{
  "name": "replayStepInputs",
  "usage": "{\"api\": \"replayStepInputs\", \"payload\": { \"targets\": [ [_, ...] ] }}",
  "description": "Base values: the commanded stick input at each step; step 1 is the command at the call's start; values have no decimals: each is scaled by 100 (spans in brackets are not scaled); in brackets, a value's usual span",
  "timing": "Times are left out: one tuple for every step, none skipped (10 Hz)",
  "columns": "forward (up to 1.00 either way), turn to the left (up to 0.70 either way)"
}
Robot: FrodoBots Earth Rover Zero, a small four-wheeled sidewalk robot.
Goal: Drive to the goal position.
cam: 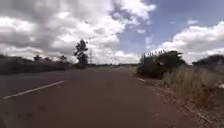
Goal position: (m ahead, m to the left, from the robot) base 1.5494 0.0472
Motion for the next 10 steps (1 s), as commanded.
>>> {"api": "replayStepInputs", "payload": {
  "targets": [
    [70,-8],
    [70,0],
    [70,0],
    [70,0],
    [70,0],
    [70,0],
    [70,0],
    [70,0],
    [70,0],
    [70,-2]
  ]
}}
